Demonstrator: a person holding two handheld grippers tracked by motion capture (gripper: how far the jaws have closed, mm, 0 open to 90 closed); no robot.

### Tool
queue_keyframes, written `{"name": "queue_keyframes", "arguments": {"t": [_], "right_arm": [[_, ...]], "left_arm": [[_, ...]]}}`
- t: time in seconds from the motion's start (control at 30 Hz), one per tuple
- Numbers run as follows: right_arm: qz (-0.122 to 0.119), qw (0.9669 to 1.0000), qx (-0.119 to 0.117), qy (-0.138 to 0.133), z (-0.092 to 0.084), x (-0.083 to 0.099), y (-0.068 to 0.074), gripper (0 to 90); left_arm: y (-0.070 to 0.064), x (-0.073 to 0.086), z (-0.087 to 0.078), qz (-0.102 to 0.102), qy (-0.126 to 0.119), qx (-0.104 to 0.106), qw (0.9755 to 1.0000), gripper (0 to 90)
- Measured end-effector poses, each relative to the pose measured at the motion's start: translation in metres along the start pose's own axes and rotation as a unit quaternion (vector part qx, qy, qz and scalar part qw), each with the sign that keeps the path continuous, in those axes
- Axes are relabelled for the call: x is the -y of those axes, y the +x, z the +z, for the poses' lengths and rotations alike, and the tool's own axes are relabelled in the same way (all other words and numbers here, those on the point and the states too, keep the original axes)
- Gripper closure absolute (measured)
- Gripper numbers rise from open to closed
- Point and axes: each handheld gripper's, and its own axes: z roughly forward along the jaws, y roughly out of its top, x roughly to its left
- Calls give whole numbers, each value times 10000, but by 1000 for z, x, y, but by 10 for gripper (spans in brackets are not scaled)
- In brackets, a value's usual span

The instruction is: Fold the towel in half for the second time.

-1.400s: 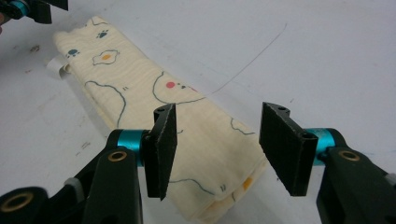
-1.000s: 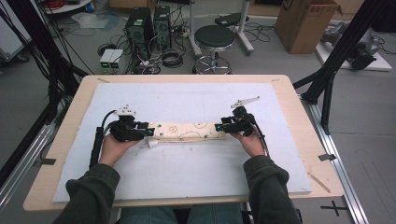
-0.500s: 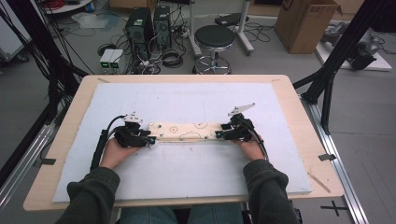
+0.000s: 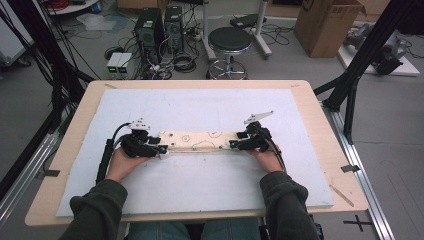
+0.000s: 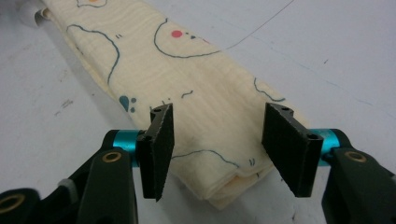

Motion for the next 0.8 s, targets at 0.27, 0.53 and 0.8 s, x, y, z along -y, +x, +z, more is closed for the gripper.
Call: {"name": "queue_keyframes", "arguments": {"t": [0.27,0.53,0.8], "right_arm": [[321,9989,-48,-331,-9,-1,1,299],[483,9965,-191,-651,-22,-2,6,234],[467,9953,-235,-818,-31,-3,14,207]], "left_arm": [[-5,-4,-11,-63,-333,82,9994,424],[-15,-6,-19,3,-468,123,9988,394],[-21,-7,-25,135,-499,107,9986,384]]}}
